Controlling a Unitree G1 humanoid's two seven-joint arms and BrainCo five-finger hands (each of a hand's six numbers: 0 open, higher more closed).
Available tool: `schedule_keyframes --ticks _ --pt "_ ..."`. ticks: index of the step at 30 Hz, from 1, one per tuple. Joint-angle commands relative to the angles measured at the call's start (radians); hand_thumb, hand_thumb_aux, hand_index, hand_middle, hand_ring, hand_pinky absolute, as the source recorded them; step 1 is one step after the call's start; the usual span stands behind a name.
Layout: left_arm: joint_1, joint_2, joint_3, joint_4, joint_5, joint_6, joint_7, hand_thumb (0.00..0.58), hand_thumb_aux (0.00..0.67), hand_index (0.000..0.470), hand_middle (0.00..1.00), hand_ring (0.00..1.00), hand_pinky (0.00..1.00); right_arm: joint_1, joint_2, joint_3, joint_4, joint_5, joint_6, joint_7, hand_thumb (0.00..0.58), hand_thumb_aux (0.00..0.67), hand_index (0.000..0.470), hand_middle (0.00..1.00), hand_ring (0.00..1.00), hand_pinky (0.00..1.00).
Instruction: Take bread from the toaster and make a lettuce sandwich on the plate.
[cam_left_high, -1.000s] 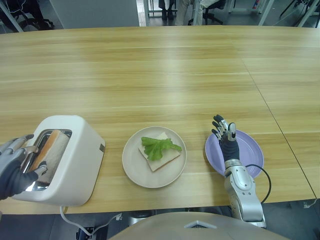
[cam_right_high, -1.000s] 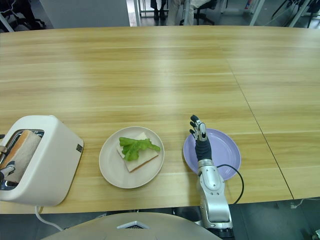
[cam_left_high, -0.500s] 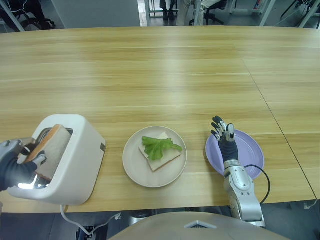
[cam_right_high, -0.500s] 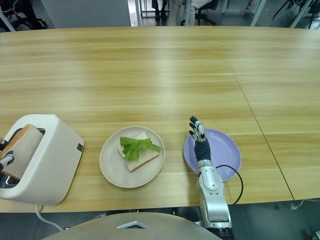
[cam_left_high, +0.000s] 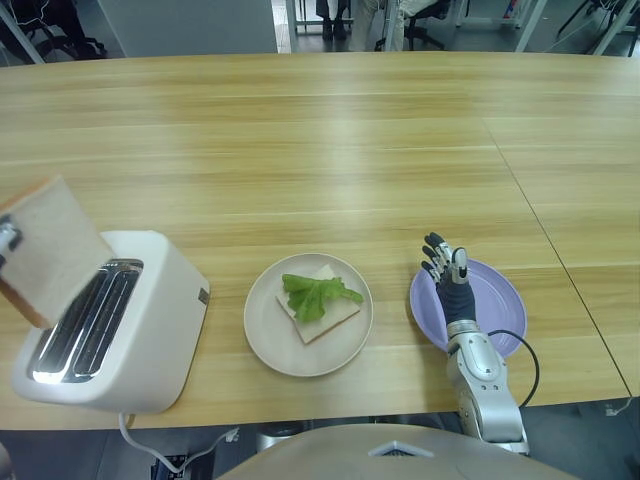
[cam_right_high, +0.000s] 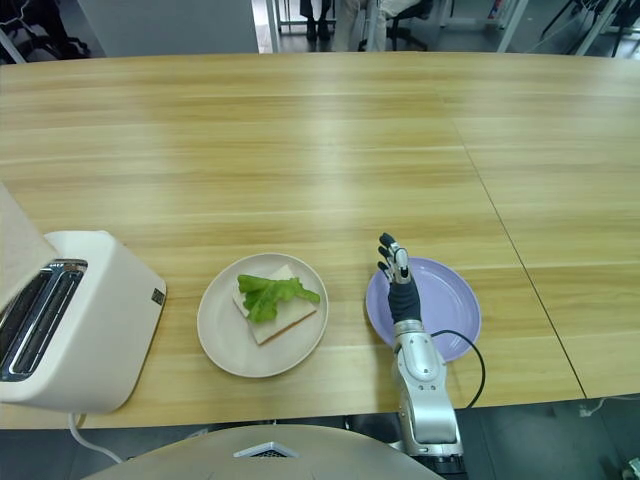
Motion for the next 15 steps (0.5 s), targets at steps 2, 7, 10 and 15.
schedule_keyframes --ticks 2,7,10,15 --pt "-0.082 -0.011 -0.018 -0.036 -0.048 0.061 0.035 0.580 0.670 0.460 1.00 1.00 1.00 -0.008 0.001 0.000 0.016 -0.009 -0.002 -0.007 0.000 0.000 0.000 0.00 0.00 0.00" --pt "-0.145 -0.064 -0.074 -0.071 -0.136 0.122 0.040 0.580 0.670 0.460 1.00 1.00 1.00 -0.010 0.004 0.003 0.014 -0.009 -0.002 -0.010 0.000 0.000 0.000 0.00 0.00 0.00" --pt "-0.165 -0.114 -0.126 -0.104 -0.189 0.166 0.042 0.580 0.670 0.460 1.00 1.00 1.00 -0.012 0.004 0.007 0.008 -0.009 -0.002 -0.010 0.000 0.000 0.000 0.00 0.00 0.00" --pt "-0.178 -0.203 -0.224 -0.160 -0.251 0.249 0.065 0.580 0.670 0.460 1.00 1.00 1.00 -0.015 0.004 0.014 0.002 -0.015 -0.003 -0.013 0.000 0.000 0.000 0.00 0.00 0.00"
